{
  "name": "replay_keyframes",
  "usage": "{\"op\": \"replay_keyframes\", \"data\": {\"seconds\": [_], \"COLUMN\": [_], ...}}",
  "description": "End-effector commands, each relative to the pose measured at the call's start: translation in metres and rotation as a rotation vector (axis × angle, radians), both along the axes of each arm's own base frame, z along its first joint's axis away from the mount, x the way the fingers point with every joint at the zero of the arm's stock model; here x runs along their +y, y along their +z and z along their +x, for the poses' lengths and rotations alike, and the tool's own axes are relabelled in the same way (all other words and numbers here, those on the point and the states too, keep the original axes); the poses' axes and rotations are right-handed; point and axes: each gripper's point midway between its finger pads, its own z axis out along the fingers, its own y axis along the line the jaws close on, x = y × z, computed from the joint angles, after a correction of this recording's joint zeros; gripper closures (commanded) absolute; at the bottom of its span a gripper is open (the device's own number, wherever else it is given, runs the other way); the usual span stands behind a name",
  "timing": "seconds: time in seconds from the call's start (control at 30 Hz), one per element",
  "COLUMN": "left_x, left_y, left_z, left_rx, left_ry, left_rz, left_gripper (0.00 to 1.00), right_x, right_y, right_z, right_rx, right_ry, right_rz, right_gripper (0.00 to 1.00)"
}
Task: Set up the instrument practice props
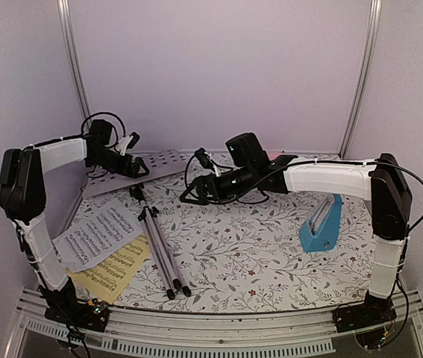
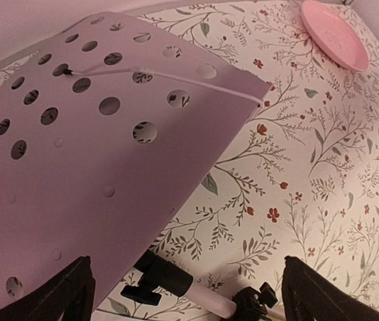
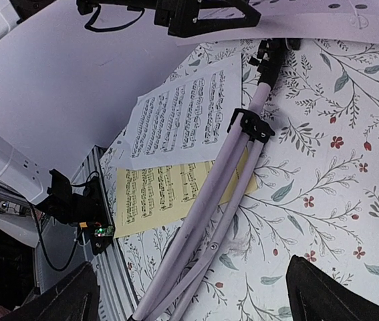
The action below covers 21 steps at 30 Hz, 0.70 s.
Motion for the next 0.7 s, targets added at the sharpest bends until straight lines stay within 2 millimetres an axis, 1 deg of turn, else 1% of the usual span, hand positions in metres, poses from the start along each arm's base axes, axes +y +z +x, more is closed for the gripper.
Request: {"op": "replay_keyframes", "data": {"seconds": [0.0, 0.07, 0.1, 0.2, 0.33, 0.4, 0.47, 0.6, 0.67], "left_x": [-0.009, -0.014, -0.014, -0.017, -0.014, -0.017, -0.020, -0.022, -0.022], "left_y": [-0.017, -0.030, -0.037, -0.042, -0.046, -0.044, -0.047, -0.053, -0.055], "left_z": [-0.002, -0.008, -0.006, -0.003, 0.010, 0.009, 0.004, -0.008, -0.012], "left_rx": [0.018, 0.081, 0.110, 0.143, 0.144, 0.141, 0.153, 0.188, 0.198], "left_ry": [-0.128, -0.187, -0.200, -0.248, -0.247, -0.268, -0.285, -0.303, -0.301], "left_rz": [0.024, 0.002, -0.024, -0.053, -0.012, -0.028, -0.037, -0.057, -0.048], "left_gripper": [0.03, 0.07, 0.10, 0.16, 0.21, 0.23, 0.29, 0.39, 0.45], "right_x": [-0.005, -0.007, -0.008, -0.010, -0.011, -0.011, -0.012, -0.014, -0.014], "right_y": [0.003, 0.004, 0.004, 0.002, -0.003, -0.004, -0.004, -0.006, -0.007], "right_z": [-0.005, -0.007, -0.007, -0.008, -0.010, -0.011, -0.009, -0.005, -0.004], "right_rx": [-0.019, -0.020, -0.022, -0.021, -0.007, -0.006, -0.007, 0.002, 0.006], "right_ry": [0.024, 0.026, 0.023, 0.021, 0.027, 0.031, 0.028, 0.034, 0.039], "right_rz": [0.011, 0.011, 0.011, 0.012, 0.013, 0.017, 0.017, 0.025, 0.032], "right_gripper": [0.01, 0.01, 0.01, 0.01, 0.01, 0.01, 0.01, 0.01, 0.01]}}
